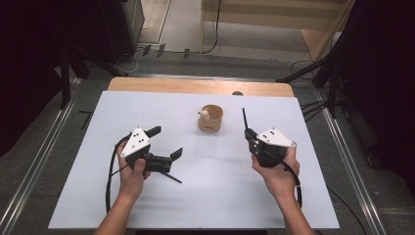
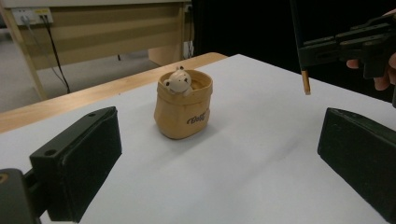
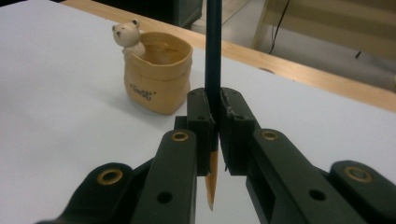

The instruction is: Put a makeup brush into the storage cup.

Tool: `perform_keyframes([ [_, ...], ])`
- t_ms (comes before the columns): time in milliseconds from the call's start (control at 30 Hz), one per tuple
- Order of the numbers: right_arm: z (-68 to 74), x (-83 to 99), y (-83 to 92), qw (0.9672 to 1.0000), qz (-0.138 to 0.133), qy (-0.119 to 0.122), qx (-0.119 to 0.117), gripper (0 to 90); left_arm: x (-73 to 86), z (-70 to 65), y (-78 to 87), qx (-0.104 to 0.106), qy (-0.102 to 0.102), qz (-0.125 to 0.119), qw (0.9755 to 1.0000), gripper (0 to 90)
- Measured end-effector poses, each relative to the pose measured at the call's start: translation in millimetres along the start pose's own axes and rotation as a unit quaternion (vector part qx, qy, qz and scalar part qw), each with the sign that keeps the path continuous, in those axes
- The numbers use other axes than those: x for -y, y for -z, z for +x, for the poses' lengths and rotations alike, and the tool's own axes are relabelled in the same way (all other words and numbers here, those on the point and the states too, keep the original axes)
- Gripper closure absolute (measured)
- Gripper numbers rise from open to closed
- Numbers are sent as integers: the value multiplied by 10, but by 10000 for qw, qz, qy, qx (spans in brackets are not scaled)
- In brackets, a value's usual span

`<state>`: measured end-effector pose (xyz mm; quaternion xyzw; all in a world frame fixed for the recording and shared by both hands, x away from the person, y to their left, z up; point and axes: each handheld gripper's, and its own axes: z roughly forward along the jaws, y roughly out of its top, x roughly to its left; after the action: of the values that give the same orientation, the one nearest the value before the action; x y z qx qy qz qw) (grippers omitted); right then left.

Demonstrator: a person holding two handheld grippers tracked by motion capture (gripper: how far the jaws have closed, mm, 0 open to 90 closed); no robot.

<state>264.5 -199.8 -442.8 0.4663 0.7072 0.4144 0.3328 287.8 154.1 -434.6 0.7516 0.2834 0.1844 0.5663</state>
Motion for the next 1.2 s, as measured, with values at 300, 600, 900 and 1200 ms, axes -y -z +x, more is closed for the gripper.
perform_keyframes([
  [300, 194, 14, 17, 9933, -342, 1095, 105, 845, -28, -30, -63, 310, 143, 251, 9991, 40],
  [600, 358, 61, -7, 9822, -564, 1786, 137, 844, -61, -150, -126, 406, 92, 350, 9985, 144],
  [900, 555, 121, -57, 9631, -637, 2616, 10, 844, -101, -234, -135, 471, 11, 386, 9981, 321],
  [1200, 718, 165, -86, 9460, -685, 3167, -136, 844, -107, -279, -155, 705, -40, 426, 9966, 429],
])
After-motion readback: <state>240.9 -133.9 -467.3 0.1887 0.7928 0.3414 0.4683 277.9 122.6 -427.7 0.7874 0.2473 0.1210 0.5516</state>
